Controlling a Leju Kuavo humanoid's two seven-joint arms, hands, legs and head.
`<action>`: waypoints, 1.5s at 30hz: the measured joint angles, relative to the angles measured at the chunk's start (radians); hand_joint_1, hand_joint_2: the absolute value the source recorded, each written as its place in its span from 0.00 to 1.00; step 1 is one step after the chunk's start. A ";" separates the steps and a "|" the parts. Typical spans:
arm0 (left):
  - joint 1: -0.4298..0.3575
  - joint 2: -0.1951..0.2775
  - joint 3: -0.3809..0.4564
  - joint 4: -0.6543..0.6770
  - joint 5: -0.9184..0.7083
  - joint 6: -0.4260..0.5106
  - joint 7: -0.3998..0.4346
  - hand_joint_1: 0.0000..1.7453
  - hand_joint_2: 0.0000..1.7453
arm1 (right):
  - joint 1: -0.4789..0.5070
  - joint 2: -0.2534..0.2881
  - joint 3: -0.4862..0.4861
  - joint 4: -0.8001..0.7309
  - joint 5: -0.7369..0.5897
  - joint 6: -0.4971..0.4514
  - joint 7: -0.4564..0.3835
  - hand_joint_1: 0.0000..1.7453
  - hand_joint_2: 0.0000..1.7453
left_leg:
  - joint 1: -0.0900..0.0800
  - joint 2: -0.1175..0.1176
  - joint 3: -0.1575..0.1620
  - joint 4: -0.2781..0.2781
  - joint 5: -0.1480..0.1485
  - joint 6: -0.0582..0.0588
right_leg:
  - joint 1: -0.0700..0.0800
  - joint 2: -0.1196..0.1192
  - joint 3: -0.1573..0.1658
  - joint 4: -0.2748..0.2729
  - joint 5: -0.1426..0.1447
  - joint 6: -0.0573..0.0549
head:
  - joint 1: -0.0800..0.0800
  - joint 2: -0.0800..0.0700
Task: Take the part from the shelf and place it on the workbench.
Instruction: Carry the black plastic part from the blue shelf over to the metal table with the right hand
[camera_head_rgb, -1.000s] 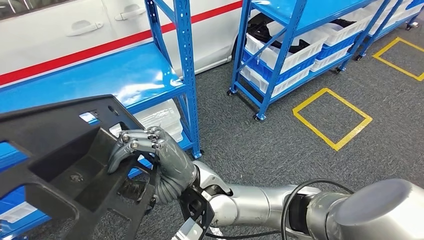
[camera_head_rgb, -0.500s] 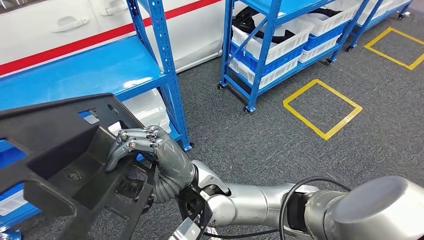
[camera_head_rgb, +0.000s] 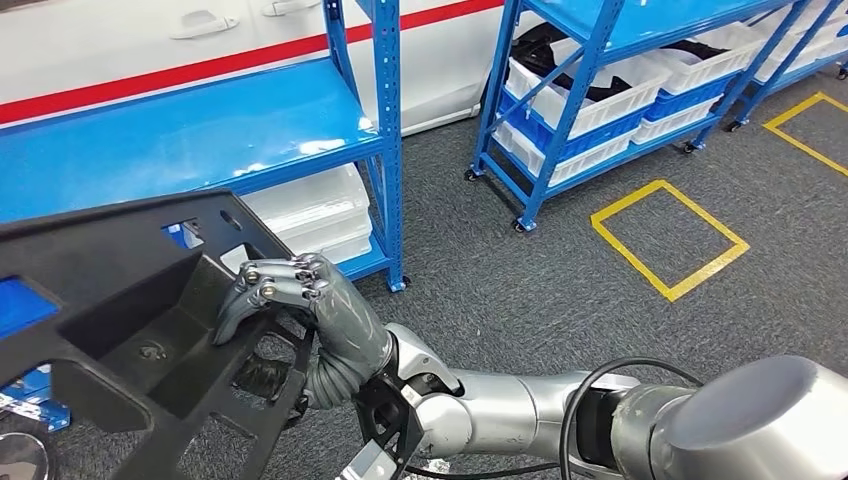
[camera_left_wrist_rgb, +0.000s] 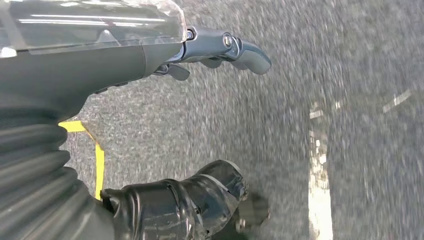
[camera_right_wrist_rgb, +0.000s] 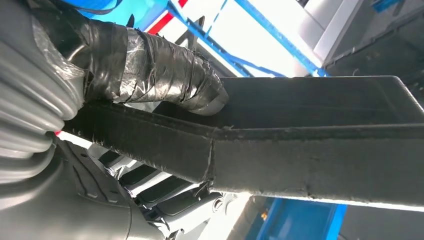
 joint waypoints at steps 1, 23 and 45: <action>0.000 0.002 -0.001 0.000 0.000 0.000 0.000 0.00 1.00 | 0.002 0.000 0.000 0.000 0.000 0.000 0.001 1.00 1.00 | -0.002 -0.009 -0.003 0.002 0.001 0.002 | 0.003 0.004 -0.025 0.055 -0.016 -0.002 | 0.000 0.000; 0.000 0.002 -0.017 -0.001 0.000 0.004 -0.002 0.00 1.00 | 0.004 0.001 0.000 0.000 -0.003 -0.004 0.004 1.00 1.00 | 0.019 0.051 -0.032 0.049 -0.009 -0.064 | 0.001 -0.066 0.080 -0.177 0.104 -0.015 | -0.007 0.000; 0.005 0.003 -0.017 -0.003 0.003 0.000 0.009 0.00 1.00 | 0.002 0.003 0.000 0.001 -0.007 -0.002 -0.003 1.00 1.00 | 0.003 -0.027 -0.127 0.187 -0.067 -0.054 | -0.002 0.022 0.069 -0.154 0.097 -0.027 | -0.017 0.000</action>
